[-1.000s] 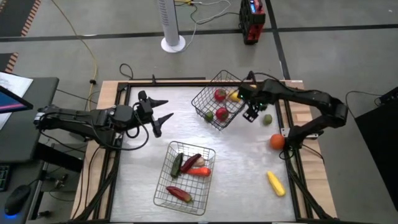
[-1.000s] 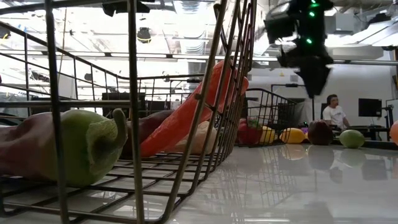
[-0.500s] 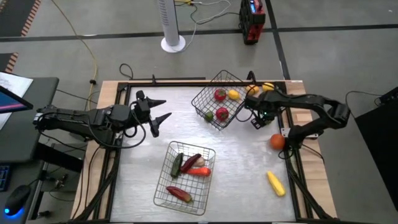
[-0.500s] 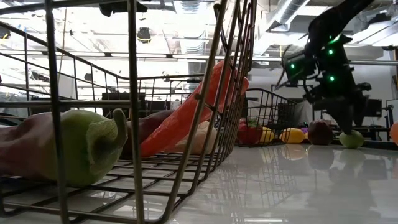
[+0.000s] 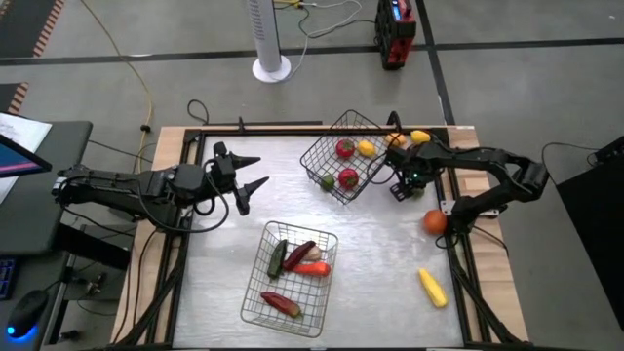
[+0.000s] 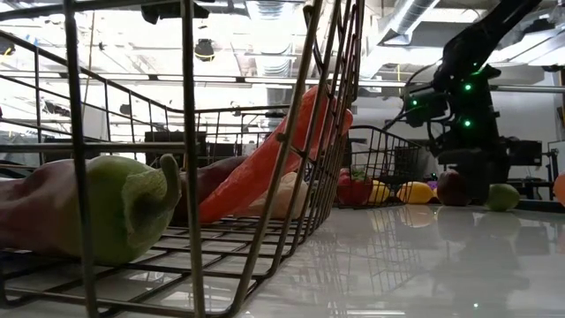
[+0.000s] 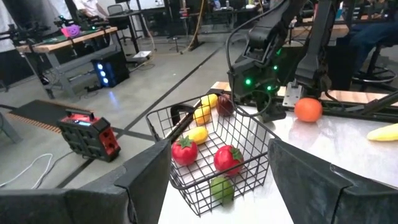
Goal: Sort produce into baskets
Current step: Put the green lime into the black wire basket
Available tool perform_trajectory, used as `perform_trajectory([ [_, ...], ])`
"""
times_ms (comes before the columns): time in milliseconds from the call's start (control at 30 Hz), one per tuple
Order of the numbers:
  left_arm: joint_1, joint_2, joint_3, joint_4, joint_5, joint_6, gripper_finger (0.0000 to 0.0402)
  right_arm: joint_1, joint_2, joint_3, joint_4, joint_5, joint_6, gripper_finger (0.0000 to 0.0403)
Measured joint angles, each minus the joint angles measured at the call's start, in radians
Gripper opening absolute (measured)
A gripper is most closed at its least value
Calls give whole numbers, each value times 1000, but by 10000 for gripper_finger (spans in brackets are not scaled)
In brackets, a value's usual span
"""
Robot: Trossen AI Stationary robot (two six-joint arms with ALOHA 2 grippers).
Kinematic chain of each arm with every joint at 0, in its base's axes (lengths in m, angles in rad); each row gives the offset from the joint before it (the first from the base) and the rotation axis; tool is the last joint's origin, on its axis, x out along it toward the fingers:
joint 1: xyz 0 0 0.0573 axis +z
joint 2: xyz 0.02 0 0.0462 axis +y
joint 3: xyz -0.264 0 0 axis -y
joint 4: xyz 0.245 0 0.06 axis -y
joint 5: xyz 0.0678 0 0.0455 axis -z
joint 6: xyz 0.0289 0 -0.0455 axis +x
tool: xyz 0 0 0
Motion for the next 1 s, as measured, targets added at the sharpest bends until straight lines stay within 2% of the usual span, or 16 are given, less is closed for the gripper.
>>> perform_trajectory([
  [267,0,0,0,0,-1,0,256,-2,0,-9,-14,-56,6,195],
  [467,0,0,0,0,-2,3,256,44,0,91,-176,-74,20,202],
  [667,0,0,-1,1,-3,2,256,119,0,312,-334,34,92,210],
  [800,0,0,-1,1,-3,2,256,180,0,430,-257,105,90,209],
  [1000,0,0,-1,1,-2,0,256,231,0,466,32,107,-98,222],
])
